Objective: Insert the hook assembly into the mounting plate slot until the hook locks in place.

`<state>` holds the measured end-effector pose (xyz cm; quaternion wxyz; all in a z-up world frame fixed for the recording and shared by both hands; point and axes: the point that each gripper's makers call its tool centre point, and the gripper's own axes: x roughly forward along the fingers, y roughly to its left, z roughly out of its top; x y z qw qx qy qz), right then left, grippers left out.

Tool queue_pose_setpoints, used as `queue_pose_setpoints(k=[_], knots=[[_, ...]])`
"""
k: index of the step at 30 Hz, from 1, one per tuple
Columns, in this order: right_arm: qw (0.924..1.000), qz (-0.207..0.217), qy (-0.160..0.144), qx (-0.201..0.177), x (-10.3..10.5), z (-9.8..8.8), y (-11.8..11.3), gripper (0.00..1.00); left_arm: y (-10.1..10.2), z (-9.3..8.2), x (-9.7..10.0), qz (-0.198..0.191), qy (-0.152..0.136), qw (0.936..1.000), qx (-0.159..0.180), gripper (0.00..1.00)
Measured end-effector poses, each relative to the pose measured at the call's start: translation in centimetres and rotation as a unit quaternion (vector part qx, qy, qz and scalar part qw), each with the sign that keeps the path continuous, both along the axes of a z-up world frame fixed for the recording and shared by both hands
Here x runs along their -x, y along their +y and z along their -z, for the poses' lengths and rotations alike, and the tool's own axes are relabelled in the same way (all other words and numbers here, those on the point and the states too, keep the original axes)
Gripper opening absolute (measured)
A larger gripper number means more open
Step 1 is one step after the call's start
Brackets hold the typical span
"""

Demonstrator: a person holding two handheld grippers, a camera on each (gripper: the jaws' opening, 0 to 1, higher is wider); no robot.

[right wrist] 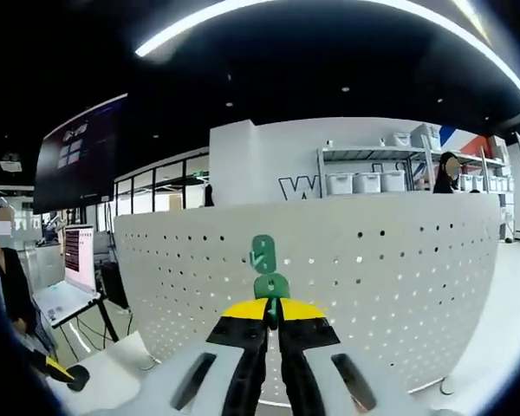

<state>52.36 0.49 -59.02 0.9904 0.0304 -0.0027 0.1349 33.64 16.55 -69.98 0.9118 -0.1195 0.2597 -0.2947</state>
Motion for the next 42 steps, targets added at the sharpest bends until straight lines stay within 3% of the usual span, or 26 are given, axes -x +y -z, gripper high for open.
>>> queue_pose_setpoints(k=[26, 42], knots=[[0.9986, 0.035, -0.037, -0.015, -4.7, -3.0, -2.0, 0.00, 0.2, 0.8, -0.5, -0.006, 0.008, 0.9999, 0.002, 0.91], [0.9981, 0.051, -0.026, -0.022, -5.5, -2.4, -1.6, 0.00, 1.0, 1.1, -0.5, -0.023, 0.014, 0.9996, 0.011, 0.89]])
